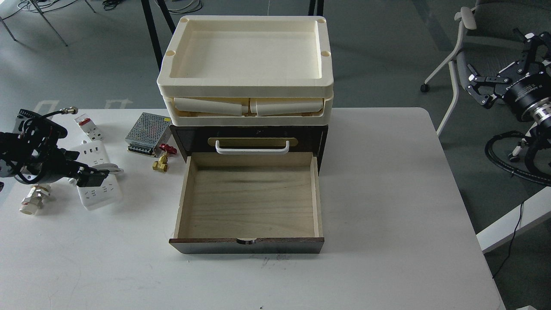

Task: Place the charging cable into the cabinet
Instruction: 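Reach the left gripper to the white power strip and grasp it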

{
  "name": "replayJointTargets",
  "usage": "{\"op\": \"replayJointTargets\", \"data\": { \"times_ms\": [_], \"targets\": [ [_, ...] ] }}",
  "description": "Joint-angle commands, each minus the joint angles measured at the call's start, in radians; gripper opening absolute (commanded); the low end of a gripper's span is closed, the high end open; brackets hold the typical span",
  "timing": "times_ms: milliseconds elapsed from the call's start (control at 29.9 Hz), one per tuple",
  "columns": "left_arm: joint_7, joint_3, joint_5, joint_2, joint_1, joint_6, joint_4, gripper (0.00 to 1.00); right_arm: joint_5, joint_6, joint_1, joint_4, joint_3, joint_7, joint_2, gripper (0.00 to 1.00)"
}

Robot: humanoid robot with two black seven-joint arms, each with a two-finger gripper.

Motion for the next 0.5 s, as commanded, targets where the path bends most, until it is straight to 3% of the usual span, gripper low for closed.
{"op": "replayJointTargets", "data": {
  "times_ms": [0,167,469],
  "targets": [
    [0.000,0.030,0.000,-0.045,-0.008,0.046,0.080,0.91,0.000,0.000,-0.005,0.000,0.000,0.000,0.000,1.00],
    [0.000,0.042,0.000,-0.071,-0.007,0.055,0.120,0.84,0.000,0.000,-0.013,-0.003,0.000,0.000,0.000,1.00],
    [0.000,0.045,0.000,-0.071,-0.005,0.057,0.121,0.60,0.000,0.000,-0.016,-0.008,0.000,0.000,0.000,1.00]
  ]
}}
